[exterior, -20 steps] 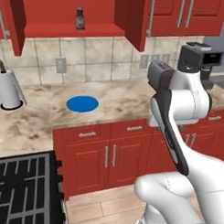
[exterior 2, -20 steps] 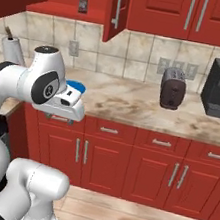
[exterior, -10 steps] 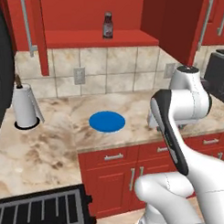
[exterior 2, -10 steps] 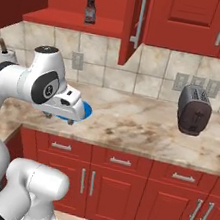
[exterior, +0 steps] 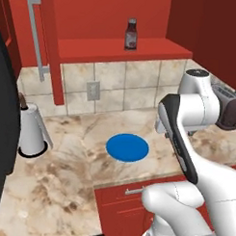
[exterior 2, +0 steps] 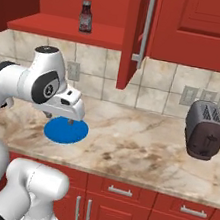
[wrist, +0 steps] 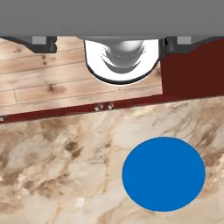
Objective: Move the hot dog bun to the plate on the dining table and place the condiment next to that plate. Then navigate to the fridge and take the sausage and place it on the plate as well.
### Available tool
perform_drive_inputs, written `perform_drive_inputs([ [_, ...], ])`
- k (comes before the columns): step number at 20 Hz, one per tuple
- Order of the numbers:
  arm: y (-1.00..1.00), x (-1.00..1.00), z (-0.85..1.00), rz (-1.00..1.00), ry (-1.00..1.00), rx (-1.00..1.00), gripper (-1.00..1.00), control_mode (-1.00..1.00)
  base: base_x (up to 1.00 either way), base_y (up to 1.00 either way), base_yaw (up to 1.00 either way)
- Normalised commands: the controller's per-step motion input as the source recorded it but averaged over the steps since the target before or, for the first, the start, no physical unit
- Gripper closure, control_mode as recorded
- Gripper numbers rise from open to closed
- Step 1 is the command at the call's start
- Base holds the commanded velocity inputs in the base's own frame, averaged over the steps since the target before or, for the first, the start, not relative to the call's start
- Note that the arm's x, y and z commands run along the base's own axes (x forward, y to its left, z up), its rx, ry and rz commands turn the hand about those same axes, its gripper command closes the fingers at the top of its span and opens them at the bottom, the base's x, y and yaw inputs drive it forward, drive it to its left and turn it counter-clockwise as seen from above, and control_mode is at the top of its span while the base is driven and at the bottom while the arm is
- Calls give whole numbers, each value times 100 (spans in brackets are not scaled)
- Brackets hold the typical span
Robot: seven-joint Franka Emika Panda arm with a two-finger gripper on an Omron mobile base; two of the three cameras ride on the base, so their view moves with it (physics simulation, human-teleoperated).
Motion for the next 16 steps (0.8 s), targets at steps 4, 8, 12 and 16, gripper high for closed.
perform_drive_inputs([
  [4,0,0,0,0,0,0,-100,100,41,27,0],
  [8,0,0,0,0,0,0,-100,100,37,26,0],
  [12,0,0,0,0,0,0,-100,100,75,24,0],
  [16,0,0,0,0,0,0,-100,100,64,26,0],
])
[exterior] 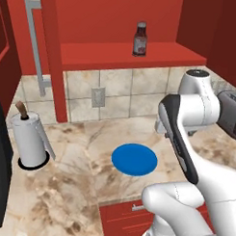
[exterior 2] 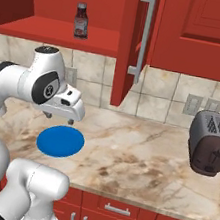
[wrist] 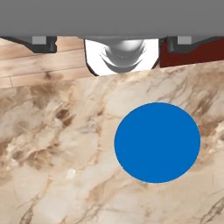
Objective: Move the hot dog bun to the plate on the dining table and place the condiment next to that plate. Then navigate to the fridge and take the sausage and place it on the plate as well.
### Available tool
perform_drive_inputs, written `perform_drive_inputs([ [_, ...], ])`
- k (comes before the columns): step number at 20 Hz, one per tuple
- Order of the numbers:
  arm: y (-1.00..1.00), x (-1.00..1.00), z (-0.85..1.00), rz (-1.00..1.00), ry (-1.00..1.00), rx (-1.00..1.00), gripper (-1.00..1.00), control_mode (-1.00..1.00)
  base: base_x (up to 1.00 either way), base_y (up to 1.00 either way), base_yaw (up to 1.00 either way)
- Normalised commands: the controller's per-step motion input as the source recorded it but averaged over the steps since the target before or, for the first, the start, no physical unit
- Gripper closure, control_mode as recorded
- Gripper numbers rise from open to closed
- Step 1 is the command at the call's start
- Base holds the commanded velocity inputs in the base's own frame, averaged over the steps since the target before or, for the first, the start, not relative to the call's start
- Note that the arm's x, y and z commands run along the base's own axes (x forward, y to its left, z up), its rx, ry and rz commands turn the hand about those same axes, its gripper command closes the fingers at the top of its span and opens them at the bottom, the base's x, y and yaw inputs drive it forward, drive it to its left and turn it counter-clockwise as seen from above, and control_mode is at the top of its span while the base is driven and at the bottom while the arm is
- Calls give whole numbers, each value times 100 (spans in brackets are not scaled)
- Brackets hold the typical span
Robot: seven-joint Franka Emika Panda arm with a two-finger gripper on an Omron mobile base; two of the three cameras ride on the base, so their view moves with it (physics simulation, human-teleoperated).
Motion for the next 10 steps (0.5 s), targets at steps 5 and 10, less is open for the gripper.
perform_drive_inputs([
  [5,12,-5,8,0,-7,-1,-100,-100,4,10,0],
  [10,23,-44,62,5,-53,-7,-100,-100,0,0,0],
])
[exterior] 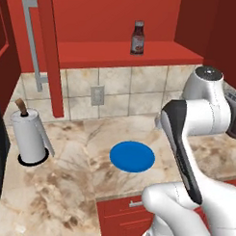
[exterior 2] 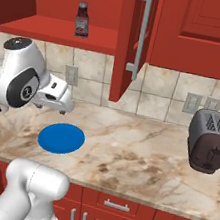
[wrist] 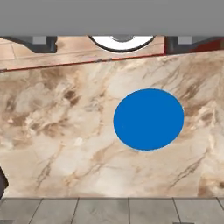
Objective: Move the hot dog bun to the plate on the dining table and place the condiment next to that plate. Then navigate to the fridge and take the sausage and place it on the plate as well.
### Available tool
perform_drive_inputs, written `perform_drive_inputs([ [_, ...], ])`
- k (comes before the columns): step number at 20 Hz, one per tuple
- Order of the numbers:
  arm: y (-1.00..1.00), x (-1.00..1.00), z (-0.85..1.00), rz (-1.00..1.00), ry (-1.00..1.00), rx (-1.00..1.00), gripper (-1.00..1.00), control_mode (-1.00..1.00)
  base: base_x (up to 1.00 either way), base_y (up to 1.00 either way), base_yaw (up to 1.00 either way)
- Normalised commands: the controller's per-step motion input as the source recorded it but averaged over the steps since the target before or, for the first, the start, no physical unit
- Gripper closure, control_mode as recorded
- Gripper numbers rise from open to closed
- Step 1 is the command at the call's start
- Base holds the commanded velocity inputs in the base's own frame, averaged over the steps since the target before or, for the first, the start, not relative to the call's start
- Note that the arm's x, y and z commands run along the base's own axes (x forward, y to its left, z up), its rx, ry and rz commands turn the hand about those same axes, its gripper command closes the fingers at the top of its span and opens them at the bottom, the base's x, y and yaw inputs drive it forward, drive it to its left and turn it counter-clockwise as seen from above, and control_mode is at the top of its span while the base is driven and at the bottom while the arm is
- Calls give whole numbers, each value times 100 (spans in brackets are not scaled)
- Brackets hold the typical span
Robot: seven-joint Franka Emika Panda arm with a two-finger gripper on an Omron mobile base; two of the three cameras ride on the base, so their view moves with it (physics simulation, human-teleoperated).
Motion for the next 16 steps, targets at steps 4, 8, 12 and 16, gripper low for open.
perform_drive_inputs([
  [4,26,-23,75,5,-61,-9,-100,-100,0,0,0],
  [8,3,-13,91,6,-55,-3,-100,-100,0,0,0],
  [12,2,3,100,10,-37,0,-100,-100,0,0,0],
  [16,2,16,100,13,-16,0,-100,-100,0,0,0],
])
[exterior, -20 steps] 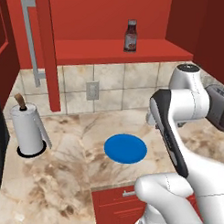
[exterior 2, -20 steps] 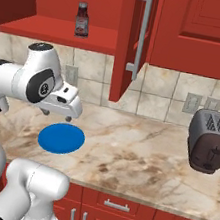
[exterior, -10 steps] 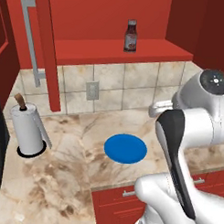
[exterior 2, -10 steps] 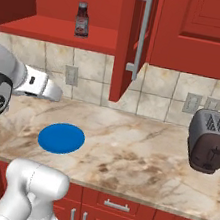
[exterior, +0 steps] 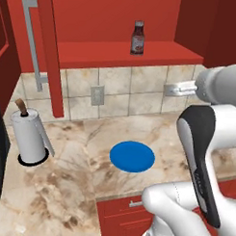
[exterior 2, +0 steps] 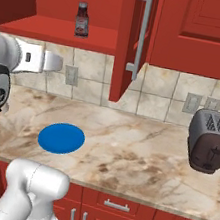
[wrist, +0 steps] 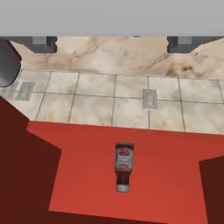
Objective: Move the hot dog bun to the plate on the dining table and place the condiment next to that plate. Then navigate to the fridge and take the sausage and place it on the plate as well.
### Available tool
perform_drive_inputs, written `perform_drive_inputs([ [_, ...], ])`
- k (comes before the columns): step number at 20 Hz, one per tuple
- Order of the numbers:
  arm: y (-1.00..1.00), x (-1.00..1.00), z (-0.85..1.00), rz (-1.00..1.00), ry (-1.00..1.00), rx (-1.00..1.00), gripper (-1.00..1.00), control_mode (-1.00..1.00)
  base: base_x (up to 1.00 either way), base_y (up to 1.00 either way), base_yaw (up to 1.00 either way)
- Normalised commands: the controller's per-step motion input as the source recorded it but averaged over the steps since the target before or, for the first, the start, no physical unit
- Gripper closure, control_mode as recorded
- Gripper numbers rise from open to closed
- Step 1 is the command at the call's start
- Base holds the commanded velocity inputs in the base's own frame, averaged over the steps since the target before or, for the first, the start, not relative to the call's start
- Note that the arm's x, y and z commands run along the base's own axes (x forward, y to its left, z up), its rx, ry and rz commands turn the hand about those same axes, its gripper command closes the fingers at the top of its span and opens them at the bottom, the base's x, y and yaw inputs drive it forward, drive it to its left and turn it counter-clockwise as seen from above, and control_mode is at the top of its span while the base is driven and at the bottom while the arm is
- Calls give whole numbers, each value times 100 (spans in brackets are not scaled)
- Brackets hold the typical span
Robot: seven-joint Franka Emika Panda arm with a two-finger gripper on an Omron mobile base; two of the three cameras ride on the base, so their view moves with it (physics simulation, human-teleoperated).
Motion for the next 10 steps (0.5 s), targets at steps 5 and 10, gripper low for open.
perform_drive_inputs([
  [5,35,23,86,11,-6,0,-100,-100,0,0,0],
  [10,43,84,34,1,0,0,-100,-100,0,0,0],
])
